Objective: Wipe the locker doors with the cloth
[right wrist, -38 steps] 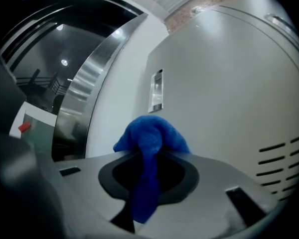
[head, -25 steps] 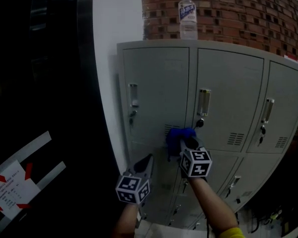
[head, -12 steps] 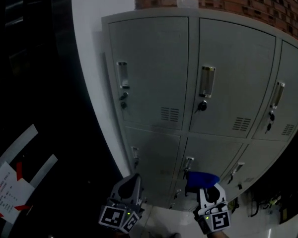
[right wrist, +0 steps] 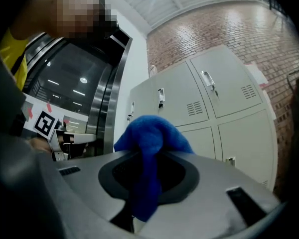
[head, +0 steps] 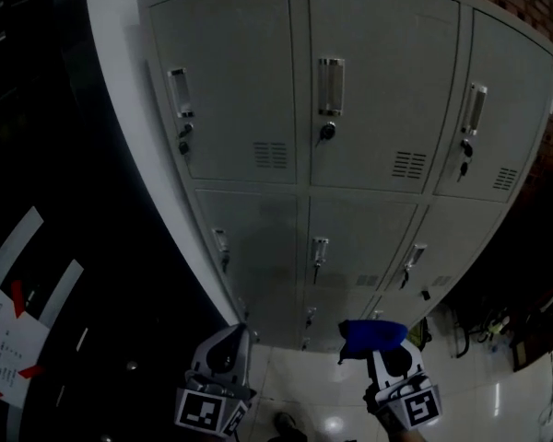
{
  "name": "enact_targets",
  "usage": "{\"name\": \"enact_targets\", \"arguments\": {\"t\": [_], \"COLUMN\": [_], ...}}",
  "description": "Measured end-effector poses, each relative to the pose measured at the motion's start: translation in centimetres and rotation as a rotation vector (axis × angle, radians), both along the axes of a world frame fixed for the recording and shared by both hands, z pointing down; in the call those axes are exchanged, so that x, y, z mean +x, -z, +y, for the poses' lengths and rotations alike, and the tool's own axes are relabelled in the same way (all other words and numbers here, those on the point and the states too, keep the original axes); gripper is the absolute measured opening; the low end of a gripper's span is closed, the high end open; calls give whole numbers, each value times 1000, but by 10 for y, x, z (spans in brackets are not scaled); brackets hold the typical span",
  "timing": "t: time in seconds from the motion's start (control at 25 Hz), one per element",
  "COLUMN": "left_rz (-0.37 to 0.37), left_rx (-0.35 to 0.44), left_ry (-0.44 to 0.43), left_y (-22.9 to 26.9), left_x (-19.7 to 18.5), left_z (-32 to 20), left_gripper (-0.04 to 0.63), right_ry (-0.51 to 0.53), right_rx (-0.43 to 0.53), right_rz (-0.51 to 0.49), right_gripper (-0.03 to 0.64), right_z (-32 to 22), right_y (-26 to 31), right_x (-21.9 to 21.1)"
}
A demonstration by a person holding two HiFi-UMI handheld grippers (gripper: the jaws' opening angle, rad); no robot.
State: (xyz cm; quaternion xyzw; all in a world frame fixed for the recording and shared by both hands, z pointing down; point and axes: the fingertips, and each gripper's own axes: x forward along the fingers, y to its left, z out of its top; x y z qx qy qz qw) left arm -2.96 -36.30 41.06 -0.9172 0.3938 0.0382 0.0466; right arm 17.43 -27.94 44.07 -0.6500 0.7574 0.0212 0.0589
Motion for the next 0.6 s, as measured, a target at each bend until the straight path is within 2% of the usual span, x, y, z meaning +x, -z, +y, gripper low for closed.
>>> {"name": "enact_targets", "arguments": {"t": [0.12,0.24,0.4,0.52,0.6], "left_rz": [-32,-32,-8,-2,-8], "left_rx": [-6,-22,-80,-117,-129], "left_ry": [-5,-24,-73,-99,-99], "left_y": [-7,-19,-41,-46,-44], "left_x": [7,38,90,103,101], "left_z": [43,105,216,299,343], "left_gripper": [5,5,5,5,5], "right_ry": [-25,-73,-131,-126,-125], "right_rx": [-31,-19,-52,-88,-76], "right_rz": [-23,-51,-95,-128,-111], "right_gripper": [78,78,78,78,78], "right_z": [50,128,254,330,371], "right_y": [-13,-18,-38,-41,-31], "right_x": [12,47,101,118,122]}}
